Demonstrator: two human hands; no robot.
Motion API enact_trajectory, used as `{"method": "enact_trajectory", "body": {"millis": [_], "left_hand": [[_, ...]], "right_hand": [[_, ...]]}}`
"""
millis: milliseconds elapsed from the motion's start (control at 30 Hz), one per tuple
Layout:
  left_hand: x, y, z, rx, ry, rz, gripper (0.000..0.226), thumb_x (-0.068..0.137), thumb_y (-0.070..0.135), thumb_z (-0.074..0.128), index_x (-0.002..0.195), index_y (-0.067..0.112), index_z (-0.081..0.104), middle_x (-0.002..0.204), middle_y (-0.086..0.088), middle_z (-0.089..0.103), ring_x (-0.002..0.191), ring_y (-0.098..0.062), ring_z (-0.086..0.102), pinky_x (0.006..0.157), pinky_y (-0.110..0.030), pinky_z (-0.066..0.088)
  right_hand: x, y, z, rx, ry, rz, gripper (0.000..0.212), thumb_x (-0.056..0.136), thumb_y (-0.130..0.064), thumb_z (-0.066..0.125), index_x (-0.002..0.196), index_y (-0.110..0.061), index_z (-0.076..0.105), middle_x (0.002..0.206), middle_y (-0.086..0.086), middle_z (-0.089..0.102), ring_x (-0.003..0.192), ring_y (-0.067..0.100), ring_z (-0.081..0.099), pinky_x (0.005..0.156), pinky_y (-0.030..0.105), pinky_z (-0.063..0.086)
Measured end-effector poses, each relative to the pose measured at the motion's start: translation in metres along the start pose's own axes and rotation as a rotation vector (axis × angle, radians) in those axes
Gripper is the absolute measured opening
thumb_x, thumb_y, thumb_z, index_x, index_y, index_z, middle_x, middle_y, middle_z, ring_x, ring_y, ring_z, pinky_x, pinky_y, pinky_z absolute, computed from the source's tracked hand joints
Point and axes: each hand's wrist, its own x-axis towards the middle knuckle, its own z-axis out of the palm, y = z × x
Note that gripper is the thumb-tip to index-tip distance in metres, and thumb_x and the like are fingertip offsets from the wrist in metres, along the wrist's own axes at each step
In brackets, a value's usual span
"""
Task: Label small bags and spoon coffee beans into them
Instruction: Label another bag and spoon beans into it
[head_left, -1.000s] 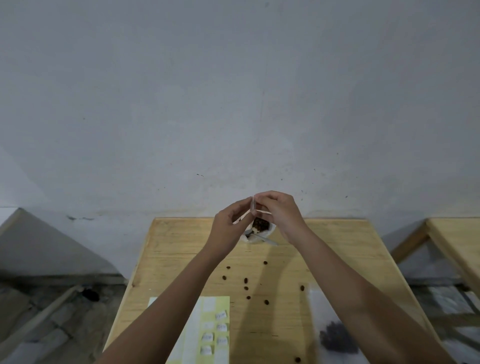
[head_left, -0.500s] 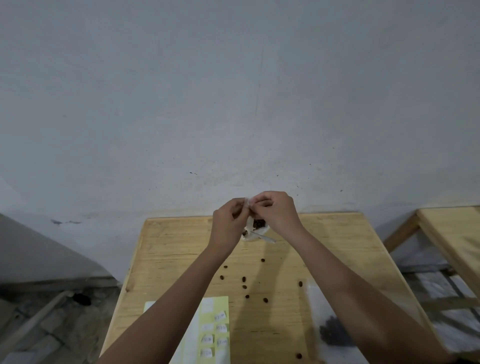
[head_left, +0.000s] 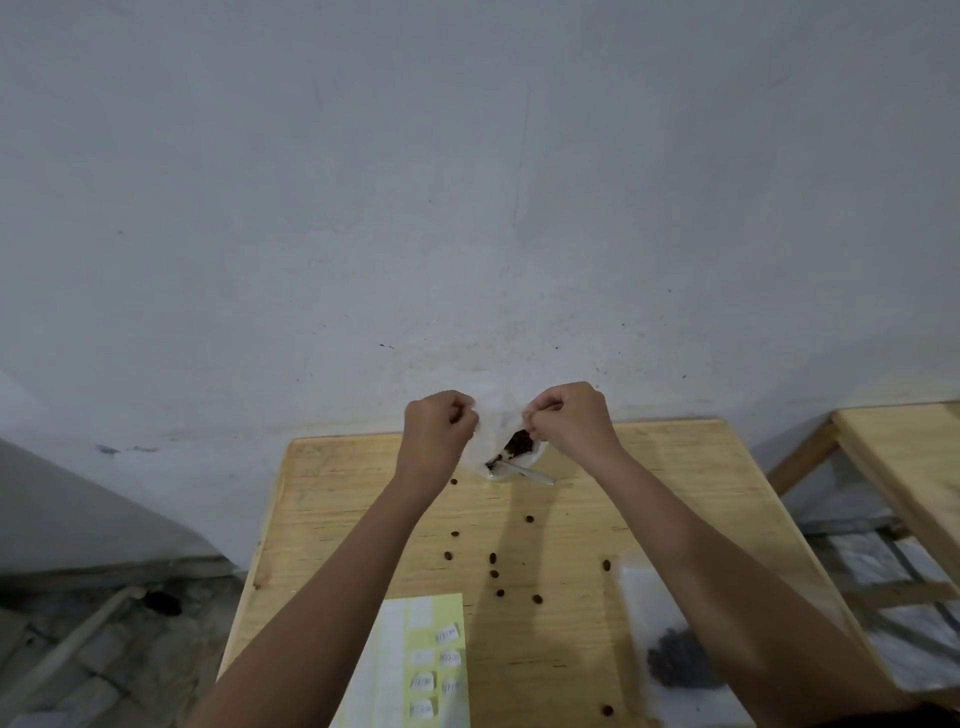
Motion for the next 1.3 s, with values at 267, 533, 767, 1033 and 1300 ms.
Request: {"method": "enact_trajectory", "body": {"millis": [267,533,767,1033,1300], "left_hand": [[-0.004,0.004,-0.011,-0.011,-0.408,0.088,0.041,0.092,0.032,0.057,0.130,0.019,0.051,0.132,0.003,0.055,0.119,-0.007,0.051,0.091,-0.009,0.039],[-0.008,0.003,-0.011,0.215,-0.544,0.297,0.133,0.056,0.059,0.080,0.148,0.028,-0.010,0.153,0.021,-0.008,0.140,0.003,-0.005,0.111,-0.026,0.015],[-0.007,-0.001,-0.010,0.198,-0.224,0.440,0.108,0.056,0.067,0.067,0.142,0.017,0.025,0.132,0.006,0.033,0.118,-0.005,0.032,0.095,-0.021,0.032],[-0.010,0.002,-0.010,0.299,0.003,0.531,0.090,0.058,0.067,0.062,0.126,0.010,0.046,0.118,-0.003,0.049,0.106,-0.016,0.045,0.089,-0.027,0.036],[-0.011,-0.013,-0.014,0.280,-0.077,0.627,0.085,0.064,0.061,0.066,0.127,0.010,0.041,0.120,-0.005,0.050,0.110,-0.013,0.041,0.095,-0.031,0.040]], "right_hand": [[-0.001,-0.004,-0.012,0.008,-0.137,0.031,0.013,0.079,0.001,0.059,0.076,-0.005,0.070,0.067,0.003,0.069,0.055,0.009,0.065,0.057,0.015,0.053],[-0.007,-0.022,-0.027,0.099,-0.327,-0.082,0.012,0.082,-0.003,0.063,0.075,-0.011,0.068,0.064,-0.003,0.067,0.057,0.005,0.062,0.064,0.017,0.054],[-0.013,-0.024,-0.022,-0.144,-0.059,-0.201,0.010,0.080,-0.007,0.060,0.076,-0.011,0.068,0.076,0.012,0.069,0.067,0.018,0.063,0.064,0.021,0.051],[-0.023,-0.027,-0.011,-0.105,-0.188,-0.201,0.013,0.081,-0.008,0.064,0.082,-0.020,0.069,0.086,-0.002,0.065,0.073,0.006,0.058,0.064,0.014,0.043],[-0.027,-0.034,0.015,-0.152,-0.303,-0.065,0.011,0.087,-0.020,0.062,0.091,-0.018,0.073,0.080,-0.009,0.061,0.072,0.001,0.052,0.055,0.009,0.037]]}}
